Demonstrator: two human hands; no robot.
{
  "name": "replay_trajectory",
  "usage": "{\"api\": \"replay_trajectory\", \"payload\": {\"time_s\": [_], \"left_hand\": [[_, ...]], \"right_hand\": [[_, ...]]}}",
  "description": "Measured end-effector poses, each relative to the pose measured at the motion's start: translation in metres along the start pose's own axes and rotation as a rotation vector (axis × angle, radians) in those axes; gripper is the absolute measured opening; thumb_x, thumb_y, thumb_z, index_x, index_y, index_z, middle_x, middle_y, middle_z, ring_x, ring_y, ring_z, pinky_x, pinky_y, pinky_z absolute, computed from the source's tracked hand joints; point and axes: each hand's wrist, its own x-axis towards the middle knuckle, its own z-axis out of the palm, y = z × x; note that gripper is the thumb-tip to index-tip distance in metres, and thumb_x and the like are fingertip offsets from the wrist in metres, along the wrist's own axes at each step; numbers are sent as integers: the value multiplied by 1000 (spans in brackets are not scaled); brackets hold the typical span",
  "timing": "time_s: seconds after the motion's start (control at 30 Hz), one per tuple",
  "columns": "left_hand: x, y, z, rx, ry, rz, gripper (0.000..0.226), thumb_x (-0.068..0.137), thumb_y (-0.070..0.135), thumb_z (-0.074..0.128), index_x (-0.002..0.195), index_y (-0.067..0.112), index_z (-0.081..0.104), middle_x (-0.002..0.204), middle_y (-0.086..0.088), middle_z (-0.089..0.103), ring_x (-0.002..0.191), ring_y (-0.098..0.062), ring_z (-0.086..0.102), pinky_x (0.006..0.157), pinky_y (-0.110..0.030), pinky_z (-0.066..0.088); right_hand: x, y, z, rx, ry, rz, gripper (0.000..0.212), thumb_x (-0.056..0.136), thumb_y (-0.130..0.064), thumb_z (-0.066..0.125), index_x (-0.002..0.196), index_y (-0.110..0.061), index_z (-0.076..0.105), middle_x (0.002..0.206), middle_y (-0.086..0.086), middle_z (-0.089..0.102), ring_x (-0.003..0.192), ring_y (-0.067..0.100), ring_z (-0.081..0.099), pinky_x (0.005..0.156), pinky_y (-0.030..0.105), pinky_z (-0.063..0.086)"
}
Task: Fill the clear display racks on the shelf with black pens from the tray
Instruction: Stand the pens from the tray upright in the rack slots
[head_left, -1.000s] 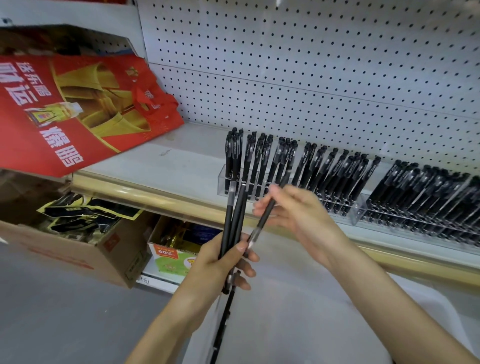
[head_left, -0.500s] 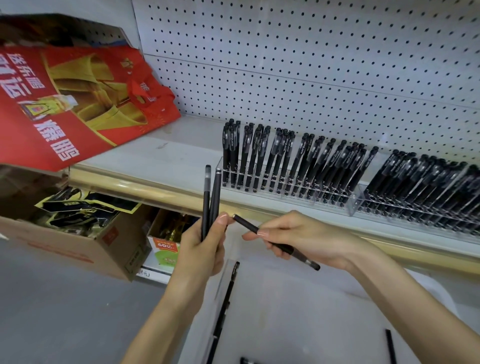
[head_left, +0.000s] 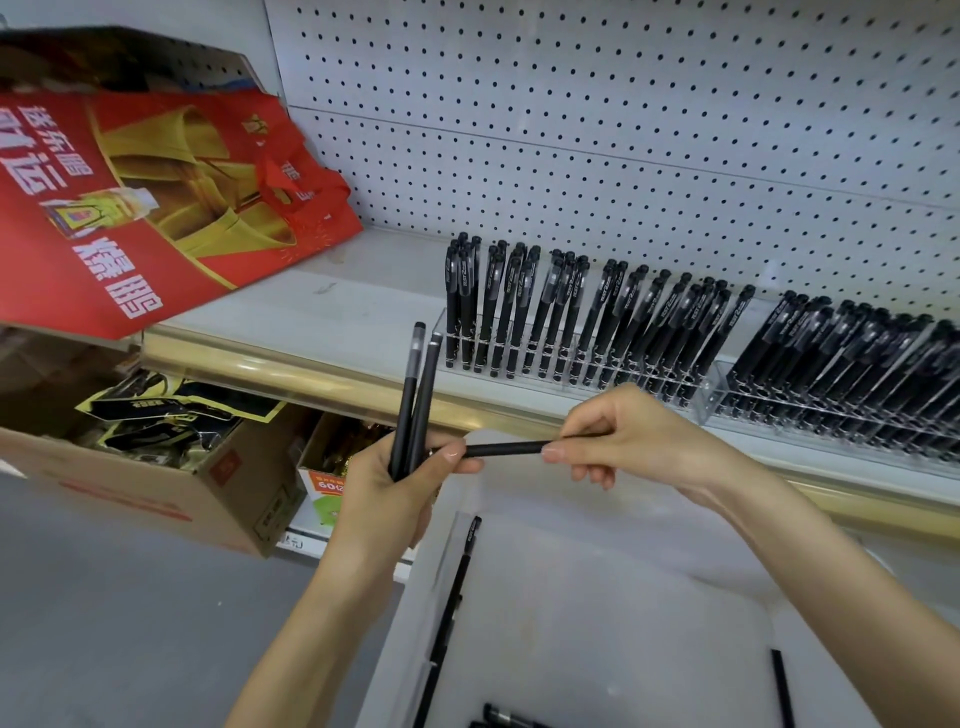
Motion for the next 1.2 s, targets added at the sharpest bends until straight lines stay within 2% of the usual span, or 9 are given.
{"api": "replay_trajectory", "payload": {"time_s": [0.17,0.27,0.4,0.57,0.67,0.83,1.0,1.1,1.2], "left_hand": [[-1,-2,2,-50,-24,-47,10,88,5,60,93,0,66,85,-11,75,31,-7,22,34,-16,20],[-3,-2,5,-79,-34,-61,14,88,8,60,97,-2,65,76,-8,74,32,-7,21,35,-18,20],[-4,-4,7,-115,-37,-86,22,90,11,58,102,-6,63,57,-1,67,35,-7,20,37,-18,20],[-3,-6,13,-110,-23,-104,9,87,9,61,92,3,66,89,-13,74,33,-7,23,36,-18,24],[-2,-8,17,-105,-14,-99,6,87,8,61,90,4,65,88,-13,74,33,-7,24,35,-17,25],[1,-12,16,-54,0,-93,11,88,11,61,91,2,66,84,-9,75,33,-8,23,35,-17,25],[3,-15,11,-23,40,-94,41,85,42,54,94,6,70,73,-9,65,36,-8,26,36,-17,24],[4,-16,9,-78,34,-104,37,97,32,46,98,4,68,73,-4,62,38,-8,26,38,-20,21],[3,-15,6,-54,1,-89,27,99,22,45,102,6,67,69,-1,60,42,-10,29,42,-23,22]], "right_hand": [[-2,6,-2,481,178,34,15,68,-11,75,81,-4,71,66,4,67,59,7,62,56,15,51],[1,9,5,792,257,2,20,64,-6,71,84,-4,70,73,4,67,66,7,65,59,13,52],[4,7,7,879,289,-62,19,75,0,67,93,-5,69,90,10,67,70,6,63,65,15,52],[8,1,15,694,463,-211,23,93,-3,55,116,-9,56,82,7,73,71,11,61,69,20,53],[8,0,19,494,599,-306,26,94,-5,55,117,-10,44,79,9,72,67,13,61,65,23,54],[6,0,21,475,584,-366,24,92,-1,56,109,-10,41,82,14,71,64,11,62,65,22,53],[16,-23,-8,372,742,-516,26,93,0,56,101,-18,40,87,14,70,66,13,62,68,23,53],[33,-29,-23,95,840,-559,29,94,-10,59,101,-27,36,87,13,68,75,21,64,74,31,53],[46,-26,-25,-144,814,-557,25,96,-18,58,110,-22,36,86,-4,59,79,12,61,72,14,46]]}}
